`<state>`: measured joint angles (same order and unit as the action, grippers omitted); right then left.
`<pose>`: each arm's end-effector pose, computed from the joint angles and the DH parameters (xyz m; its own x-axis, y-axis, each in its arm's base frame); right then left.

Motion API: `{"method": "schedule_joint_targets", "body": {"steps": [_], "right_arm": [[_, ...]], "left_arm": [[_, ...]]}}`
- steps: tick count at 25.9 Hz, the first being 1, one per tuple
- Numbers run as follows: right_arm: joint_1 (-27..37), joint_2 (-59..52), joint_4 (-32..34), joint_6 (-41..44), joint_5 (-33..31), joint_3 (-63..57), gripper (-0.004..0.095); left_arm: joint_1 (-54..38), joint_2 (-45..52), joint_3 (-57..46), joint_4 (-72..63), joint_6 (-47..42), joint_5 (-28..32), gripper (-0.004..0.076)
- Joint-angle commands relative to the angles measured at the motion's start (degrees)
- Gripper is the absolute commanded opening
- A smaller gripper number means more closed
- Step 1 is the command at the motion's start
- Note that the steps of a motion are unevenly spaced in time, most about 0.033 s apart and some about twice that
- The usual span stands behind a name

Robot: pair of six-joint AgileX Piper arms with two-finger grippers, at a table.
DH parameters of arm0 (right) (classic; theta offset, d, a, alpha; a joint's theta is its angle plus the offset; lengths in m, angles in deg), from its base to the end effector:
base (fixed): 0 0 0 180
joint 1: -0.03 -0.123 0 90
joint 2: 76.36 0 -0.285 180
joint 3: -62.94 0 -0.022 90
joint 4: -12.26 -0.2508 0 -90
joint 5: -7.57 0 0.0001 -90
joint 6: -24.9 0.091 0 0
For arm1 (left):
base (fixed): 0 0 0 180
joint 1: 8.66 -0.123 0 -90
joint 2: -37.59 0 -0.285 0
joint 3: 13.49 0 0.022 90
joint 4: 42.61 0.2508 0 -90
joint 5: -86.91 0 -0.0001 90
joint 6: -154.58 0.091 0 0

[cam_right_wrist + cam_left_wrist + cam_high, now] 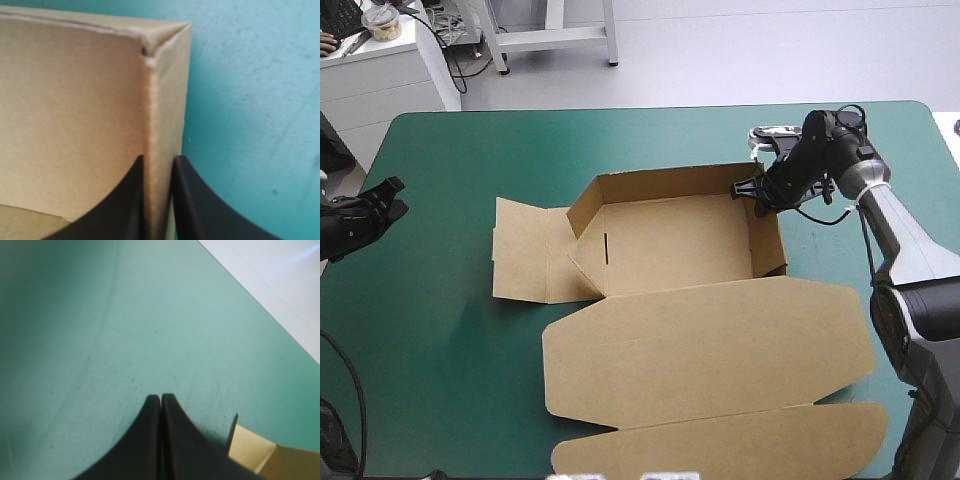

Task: Fold the box

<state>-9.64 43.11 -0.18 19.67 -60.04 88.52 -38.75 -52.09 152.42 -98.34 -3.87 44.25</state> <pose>0.4118 0.0886 0.2917 -0.9304 -0.1659 -0.3267 -0.2354 0.9539 0.1859 0.2885 0.1082 0.3200 -0.4918 -0.6992 -0.5189 -0.2923 0.6939 -0.6581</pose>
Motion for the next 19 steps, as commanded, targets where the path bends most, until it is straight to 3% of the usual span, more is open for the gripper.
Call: {"method": "schedule_joint_targets", "body": {"steps": [1, 4, 6, 10, 19], "right_arm": [[0.21, -2.79, -1.98, -2.38, 2.21, 1.95, 0.0416], [0.21, -2.89, -2.06, -2.12, 1.32, 3.1, 0.0782], [0.21, -2.89, -1.96, -0.54, -0.63, 5.79, 0.0888], [0.21, -2.89, -0.58, 1.77, -4.25, 10.78, 0.089], [0.21, -10.37, 1.15, 3.32, -4.25, 12.1, 0.089]], "left_arm": [[-0.19, 2.02, 1.46, -2.99, 0.09, 0.83, -0.001], [-0.19, 2.02, 1.46, -2.75, 0.09, 0.73, -0.001], [-0.19, 2.02, 1.46, -2.75, 0.09, 0.98, -0.001], [-0.19, 2.02, 1.46, -2.56, 0.09, 1.12, -0.001], [-0.19, 2.02, 1.46, -2.36, -0.31, 2.0, -0.001]]}}
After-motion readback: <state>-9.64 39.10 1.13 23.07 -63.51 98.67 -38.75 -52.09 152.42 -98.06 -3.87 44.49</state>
